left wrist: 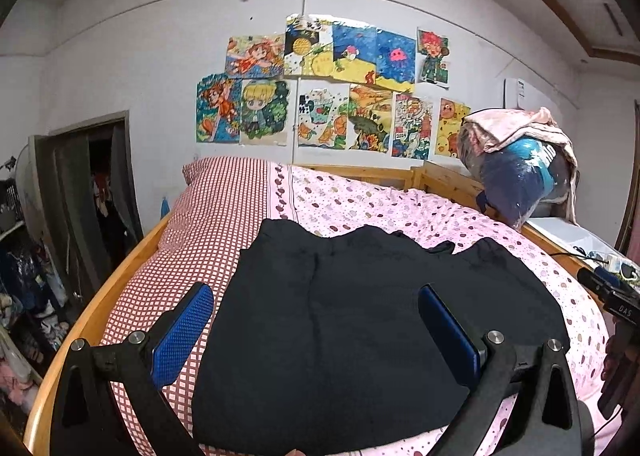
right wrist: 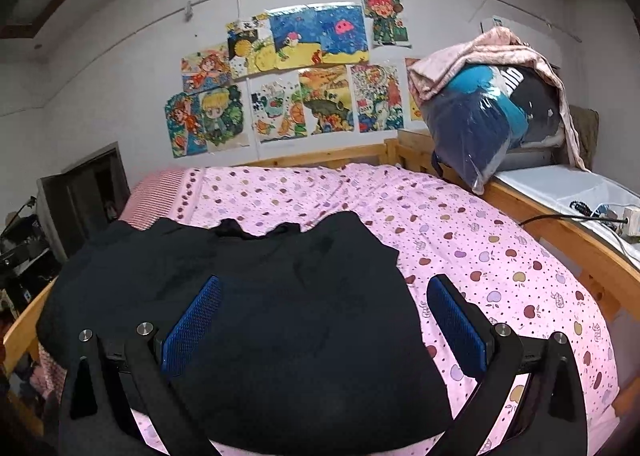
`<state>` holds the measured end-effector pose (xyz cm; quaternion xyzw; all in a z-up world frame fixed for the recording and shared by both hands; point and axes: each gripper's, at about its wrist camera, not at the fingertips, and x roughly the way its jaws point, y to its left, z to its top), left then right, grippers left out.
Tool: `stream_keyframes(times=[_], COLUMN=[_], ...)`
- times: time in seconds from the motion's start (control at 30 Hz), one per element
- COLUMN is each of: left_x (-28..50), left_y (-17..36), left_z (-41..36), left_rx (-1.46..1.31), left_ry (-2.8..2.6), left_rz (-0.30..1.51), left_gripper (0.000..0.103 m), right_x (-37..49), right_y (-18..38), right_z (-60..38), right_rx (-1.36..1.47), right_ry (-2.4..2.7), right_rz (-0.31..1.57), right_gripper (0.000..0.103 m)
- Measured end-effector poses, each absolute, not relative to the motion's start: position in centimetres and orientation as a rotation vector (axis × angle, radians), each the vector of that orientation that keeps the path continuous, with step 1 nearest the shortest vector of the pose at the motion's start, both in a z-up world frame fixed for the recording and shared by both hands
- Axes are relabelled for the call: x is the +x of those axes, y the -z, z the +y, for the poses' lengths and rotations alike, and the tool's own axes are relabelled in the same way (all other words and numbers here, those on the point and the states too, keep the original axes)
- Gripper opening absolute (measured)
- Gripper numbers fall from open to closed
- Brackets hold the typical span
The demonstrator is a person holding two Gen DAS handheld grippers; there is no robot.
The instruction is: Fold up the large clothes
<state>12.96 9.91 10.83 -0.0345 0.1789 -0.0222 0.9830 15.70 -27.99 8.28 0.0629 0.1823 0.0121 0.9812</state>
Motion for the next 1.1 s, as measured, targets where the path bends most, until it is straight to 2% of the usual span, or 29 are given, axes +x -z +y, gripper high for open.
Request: stream_keyframes(times=[1.1], left_x=[3.5], left_y=[-10.1], left_z=[6.6], left_rx=[0.015], left_ry=[0.051], left_rz=[0.341], left_gripper=[0.103], right_x=[3.6], right_y=[-10.5], right_z=[-20.3], right_rx=[0.011], right_ry=[-0.198], right_rz=[0.257], right_gripper=[0.101])
